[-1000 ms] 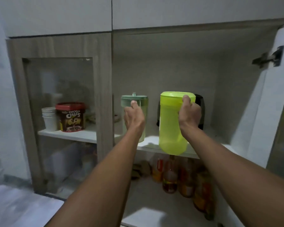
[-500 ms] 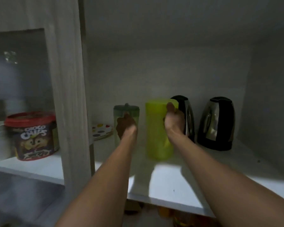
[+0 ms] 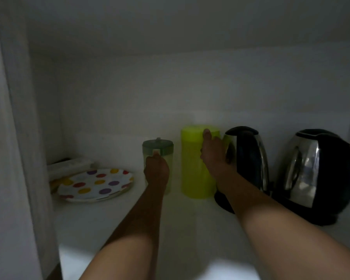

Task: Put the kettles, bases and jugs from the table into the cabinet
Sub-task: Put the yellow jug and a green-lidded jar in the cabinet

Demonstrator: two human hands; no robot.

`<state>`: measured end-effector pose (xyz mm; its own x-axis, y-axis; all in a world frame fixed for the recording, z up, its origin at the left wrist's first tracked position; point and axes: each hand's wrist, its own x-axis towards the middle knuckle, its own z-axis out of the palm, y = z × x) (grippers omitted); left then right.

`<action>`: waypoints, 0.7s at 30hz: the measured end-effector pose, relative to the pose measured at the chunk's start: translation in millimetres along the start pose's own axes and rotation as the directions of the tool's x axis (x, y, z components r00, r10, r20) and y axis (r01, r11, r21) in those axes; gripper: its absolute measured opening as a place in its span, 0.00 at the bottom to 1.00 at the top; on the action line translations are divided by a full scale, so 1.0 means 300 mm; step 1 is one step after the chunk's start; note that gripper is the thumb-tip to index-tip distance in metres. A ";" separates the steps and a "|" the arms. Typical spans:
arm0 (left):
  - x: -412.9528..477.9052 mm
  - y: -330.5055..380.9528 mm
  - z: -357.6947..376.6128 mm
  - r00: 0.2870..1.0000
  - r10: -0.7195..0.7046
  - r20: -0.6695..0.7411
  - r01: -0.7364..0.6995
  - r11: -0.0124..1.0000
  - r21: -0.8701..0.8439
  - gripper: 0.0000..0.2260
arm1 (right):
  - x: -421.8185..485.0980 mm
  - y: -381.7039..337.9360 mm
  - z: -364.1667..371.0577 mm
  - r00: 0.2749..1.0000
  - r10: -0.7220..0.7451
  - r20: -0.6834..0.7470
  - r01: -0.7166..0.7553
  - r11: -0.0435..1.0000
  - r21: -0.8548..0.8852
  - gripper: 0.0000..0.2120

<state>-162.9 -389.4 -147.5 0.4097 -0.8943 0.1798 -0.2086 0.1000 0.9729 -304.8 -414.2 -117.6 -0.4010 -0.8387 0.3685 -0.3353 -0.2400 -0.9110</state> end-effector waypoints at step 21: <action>-0.431 0.097 -0.149 0.985 0.172 0.022 -0.168 0.917 0.360 0.19 | -0.391 -0.039 -0.270 0.998 0.062 0.019 -0.055 0.970 -0.237 0.35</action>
<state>-182.4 -251.5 -135.8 0.3479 -0.8734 0.3409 -0.5804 0.0849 0.8099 -322.9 -273.3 -135.1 -0.4048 -0.8609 0.3082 -0.5052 -0.0703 -0.8601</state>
